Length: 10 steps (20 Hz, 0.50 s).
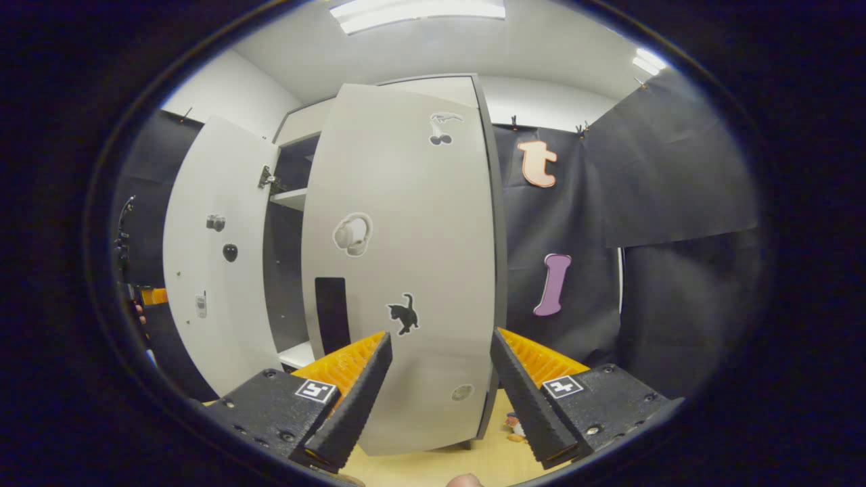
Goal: Grasp the bottle in the cabinet with the left hand and place it on the coaster, then close the right door with the right hand and the left door with the left hand.
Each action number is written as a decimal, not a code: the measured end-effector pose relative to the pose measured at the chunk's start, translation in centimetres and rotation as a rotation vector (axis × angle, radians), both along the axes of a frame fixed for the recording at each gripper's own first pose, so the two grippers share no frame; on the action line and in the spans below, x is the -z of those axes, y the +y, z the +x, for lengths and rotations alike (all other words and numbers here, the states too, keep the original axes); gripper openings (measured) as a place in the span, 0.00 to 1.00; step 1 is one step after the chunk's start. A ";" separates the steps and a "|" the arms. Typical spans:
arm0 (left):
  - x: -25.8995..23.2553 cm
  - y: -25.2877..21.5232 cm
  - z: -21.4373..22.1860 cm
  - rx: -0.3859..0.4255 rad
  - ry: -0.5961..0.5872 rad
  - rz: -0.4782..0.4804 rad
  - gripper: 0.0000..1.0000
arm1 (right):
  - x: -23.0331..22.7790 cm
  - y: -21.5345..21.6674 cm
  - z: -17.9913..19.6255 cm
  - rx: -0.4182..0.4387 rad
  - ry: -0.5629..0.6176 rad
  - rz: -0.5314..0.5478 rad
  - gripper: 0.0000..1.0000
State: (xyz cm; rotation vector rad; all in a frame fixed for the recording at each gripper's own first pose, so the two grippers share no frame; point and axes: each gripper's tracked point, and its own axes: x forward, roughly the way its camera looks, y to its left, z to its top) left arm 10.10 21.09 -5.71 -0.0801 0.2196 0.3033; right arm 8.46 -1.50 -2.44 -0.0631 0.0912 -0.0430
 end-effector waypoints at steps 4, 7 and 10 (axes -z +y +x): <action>0.2 -0.2 0.8 0.004 0.011 -0.012 1.00 | 0.9 -2.3 -1.5 0.038 0.018 -0.021 0.96; 0.3 -0.5 0.8 0.028 0.014 -0.015 0.91 | 2.0 -4.7 -2.3 0.074 0.054 -0.009 0.96; 0.0 -1.0 0.7 0.060 0.030 0.038 1.00 | 2.0 -6.2 -2.7 0.098 0.059 0.015 0.96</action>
